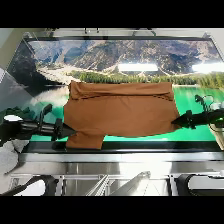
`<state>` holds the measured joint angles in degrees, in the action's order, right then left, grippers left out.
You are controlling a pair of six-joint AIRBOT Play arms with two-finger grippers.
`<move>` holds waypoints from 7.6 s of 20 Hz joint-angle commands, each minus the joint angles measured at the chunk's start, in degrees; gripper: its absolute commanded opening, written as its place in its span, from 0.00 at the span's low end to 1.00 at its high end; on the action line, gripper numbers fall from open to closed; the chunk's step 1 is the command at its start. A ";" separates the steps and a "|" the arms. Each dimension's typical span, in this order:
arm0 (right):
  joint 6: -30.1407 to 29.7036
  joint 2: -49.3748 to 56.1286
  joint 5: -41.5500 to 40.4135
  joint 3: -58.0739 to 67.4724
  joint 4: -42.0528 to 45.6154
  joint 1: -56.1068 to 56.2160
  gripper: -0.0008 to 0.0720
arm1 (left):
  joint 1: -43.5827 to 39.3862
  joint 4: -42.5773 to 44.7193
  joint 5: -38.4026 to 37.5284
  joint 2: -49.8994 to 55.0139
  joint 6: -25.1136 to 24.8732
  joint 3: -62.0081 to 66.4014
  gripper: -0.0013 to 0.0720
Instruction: Fold the shirts.
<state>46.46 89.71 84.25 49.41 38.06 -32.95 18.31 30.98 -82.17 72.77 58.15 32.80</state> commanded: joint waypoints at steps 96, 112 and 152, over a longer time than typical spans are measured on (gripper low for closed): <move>32.76 17.92 -16.24 39.98 14.49 39.63 0.91 | -8.87 -2.75 -4.24 9.84 6.23 43.67 0.05; 23.85 15.91 -18.82 41.35 -10.97 46.51 0.04 | -8.87 -2.64 -5.14 9.84 6.21 43.67 0.29; 46.31 0.31 11.56 67.71 14.75 -21.66 0.04 | -8.87 -2.43 -7.69 9.86 6.21 43.65 0.29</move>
<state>92.40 91.02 98.48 117.27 56.16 -54.81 9.39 28.42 -89.43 82.65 64.40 76.47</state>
